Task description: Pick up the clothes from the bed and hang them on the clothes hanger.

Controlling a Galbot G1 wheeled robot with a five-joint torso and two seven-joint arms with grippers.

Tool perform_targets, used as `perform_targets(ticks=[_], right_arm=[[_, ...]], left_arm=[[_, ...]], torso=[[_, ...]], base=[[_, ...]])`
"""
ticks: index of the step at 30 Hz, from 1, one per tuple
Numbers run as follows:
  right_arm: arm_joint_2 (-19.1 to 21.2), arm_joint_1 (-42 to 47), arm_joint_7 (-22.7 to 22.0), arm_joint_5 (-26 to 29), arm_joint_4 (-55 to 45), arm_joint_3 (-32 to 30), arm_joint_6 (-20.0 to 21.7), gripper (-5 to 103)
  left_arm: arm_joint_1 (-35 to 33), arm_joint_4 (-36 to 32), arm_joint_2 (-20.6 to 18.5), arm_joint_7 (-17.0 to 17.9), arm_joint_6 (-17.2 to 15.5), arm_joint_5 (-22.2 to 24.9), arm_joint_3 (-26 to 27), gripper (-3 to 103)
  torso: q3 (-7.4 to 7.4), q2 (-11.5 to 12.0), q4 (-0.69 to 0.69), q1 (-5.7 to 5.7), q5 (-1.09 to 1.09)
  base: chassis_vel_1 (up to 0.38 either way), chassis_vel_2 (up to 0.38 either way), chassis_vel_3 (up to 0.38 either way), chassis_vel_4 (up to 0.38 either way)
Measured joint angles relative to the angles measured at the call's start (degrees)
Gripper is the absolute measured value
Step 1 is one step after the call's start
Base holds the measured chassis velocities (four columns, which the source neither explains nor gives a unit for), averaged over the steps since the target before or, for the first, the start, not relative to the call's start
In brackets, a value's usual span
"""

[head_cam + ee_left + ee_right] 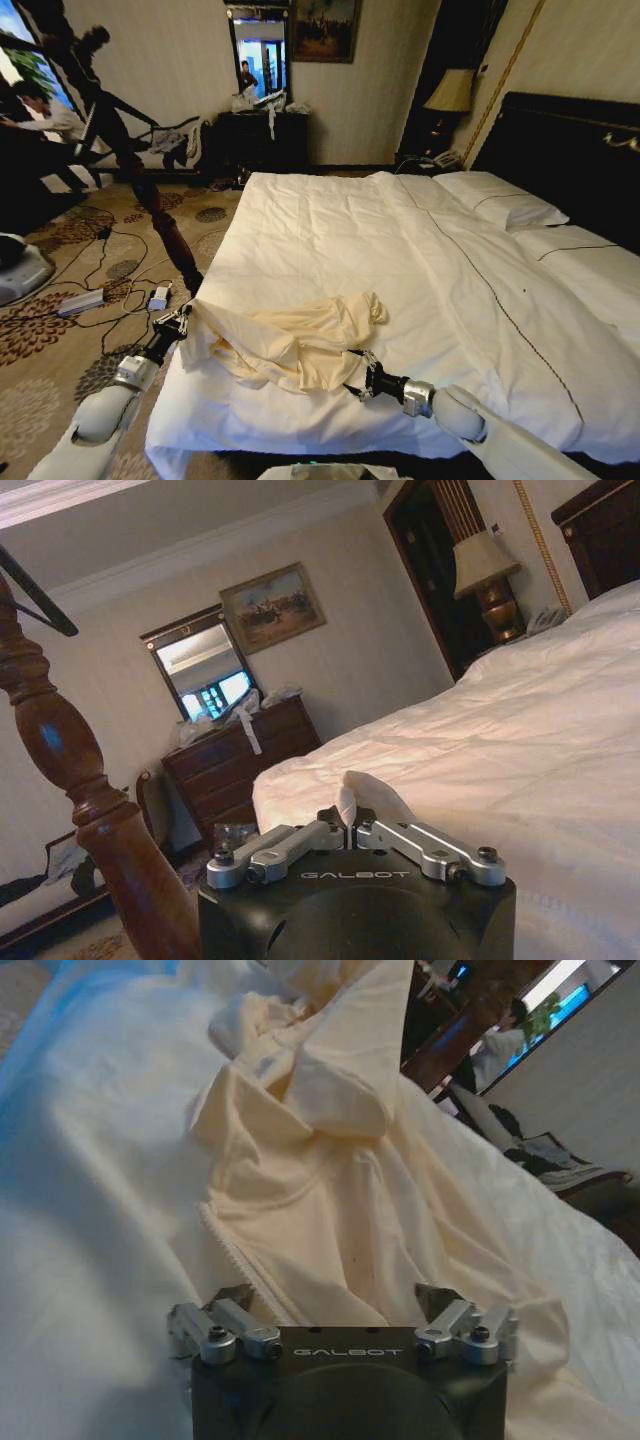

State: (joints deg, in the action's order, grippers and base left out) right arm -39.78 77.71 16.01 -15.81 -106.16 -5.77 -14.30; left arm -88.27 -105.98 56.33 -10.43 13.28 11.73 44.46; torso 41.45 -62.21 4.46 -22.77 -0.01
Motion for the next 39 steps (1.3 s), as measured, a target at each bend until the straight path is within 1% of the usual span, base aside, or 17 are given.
perform_targets(ticks=[2,5,9,11,13,15,16,17,20,22,24,26,30,32,34,37,39], right_arm=[[-0.7,0.4,-0.3,0.2,-0.1,0.1,-0.3,78],[-1.0,0.9,-0.3,0.8,-0.1,0.2,-0.8,72],[-1.5,1.2,0.1,1.4,-0.1,0.4,-1.5,50],[-1.7,1.2,0.1,1.4,-0.1,0.4,-1.6,50],[-2.0,1.2,0.1,1.8,-0.1,0.4,-1.8,39],[-2.2,1.2,0.1,2.2,-0.2,0.4,-2.0,39],[-2.3,1.3,0.3,2.6,-0.3,0.5,-2.3,28],[-2.4,1.3,0.7,2.8,-0.3,0.6,-2.5,24],[-2.6,1.3,1.5,2.8,-0.3,0.6,-3.0,30],[-2.8,1.4,2.1,2.9,-0.1,0.6,-3.3,38],[-2.9,1.5,3.2,3.0,0.0,0.4,-3.8,33],[-3.0,1.5,3.7,3.0,0.0,0.3,-4.0,33],[-3.3,1.5,4.9,4.7,0.1,0.1,-5.0,14],[-3.3,1.5,5.0,5.1,0.1,0.0,-5.0,14],[-3.6,1.5,5.6,5.5,0.3,-0.1,-5.1,3],[-3.8,1.4,6.8,6.5,0.6,-0.3,-5.7,0],[-3.9,1.4,8.2,9.3,0.7,-0.4,-6.2,0]], left_arm=[[-0.1,0.0,0.0,0.1,0.0,0.1,0.0,0],[-0.2,0.0,0.0,0.1,0.0,0.1,0.0,0],[-0.3,0.1,0.0,0.1,0.0,0.4,0.1,0],[-0.4,0.2,0.1,0.1,0.0,0.4,0.1,0],[-0.7,0.3,0.2,0.1,0.0,0.3,0.2,0],[-0.8,0.3,0.3,0.1,0.1,0.3,0.3,0],[-0.9,0.3,0.3,0.1,0.1,0.3,0.3,0],[-1.0,0.3,0.4,0.1,0.1,0.2,0.3,0],[-1.1,0.2,0.4,0.1,0.1,0.2,0.5,0],[-1.1,0.2,0.4,0.1,0.1,0.2,0.5,0],[-1.2,0.2,0.4,0.1,0.1,0.2,0.6,0],[-1.2,0.2,0.4,0.1,0.1,0.2,0.6,0],[-1.2,0.1,0.4,0.1,0.1,0.2,0.6,0],[-1.2,0.1,0.4,0.1,0.1,0.2,0.6,0],[-1.2,0.1,0.3,0.1,0.1,0.3,0.6,0],[-1.1,0.1,0.3,0.1,0.1,0.3,0.6,0],[-1.1,0.1,0.4,0.2,0.1,0.5,0.6,0]], torso=[[0.0,0.0,0.0,0.0,0.0],[0.0,0.0,0.0,0.0,0.01],[0.0,0.0,0.0,0.01,0.0],[0.0,0.0,0.0,0.01,0.01],[0.0,0.0,0.0,0.01,0.0],[0.0,0.0,0.0,0.01,0.0],[0.0,0.0,0.0,0.01,0.0],[0.0,0.0,0.0,0.01,0.0],[0.0,0.0,0.0,0.01,0.0],[0.0,0.0,0.0,0.01,0.01],[0.0,0.0,0.0,0.01,0.01],[0.0,0.0,0.0,0.01,0.01],[0.0,0.0,0.0,0.01,0.01],[0.0,0.0,0.0,0.01,0.01],[0.0,0.0,0.0,0.01,0.01],[0.0,0.0,0.0,0.01,0.01],[0.0,0.0,0.0,0.01,0.01]], base=[[0.0,0.0,0.0,0.0],[0.0,0.0,0.0,0.0],[0.0,0.0,0.0,0.0],[0.0,0.0,0.0,0.0],[0.0,0.0,0.0,0.0],[0.0,0.0,0.0,0.0],[0.0,0.0,0.0,0.0],[0.0,0.0,0.0,0.0],[0.0,0.0,0.0,0.0],[0.0,0.0,0.0,0.0],[0.0,0.0,0.0,0.0],[0.0,0.0,0.0,0.0],[0.0,0.0,0.0,0.0],[0.0,0.0,0.0,0.0],[0.0,0.0,0.0,0.0],[0.0,0.0,0.0,0.0],[0.0,0.0,0.0,0.0]])
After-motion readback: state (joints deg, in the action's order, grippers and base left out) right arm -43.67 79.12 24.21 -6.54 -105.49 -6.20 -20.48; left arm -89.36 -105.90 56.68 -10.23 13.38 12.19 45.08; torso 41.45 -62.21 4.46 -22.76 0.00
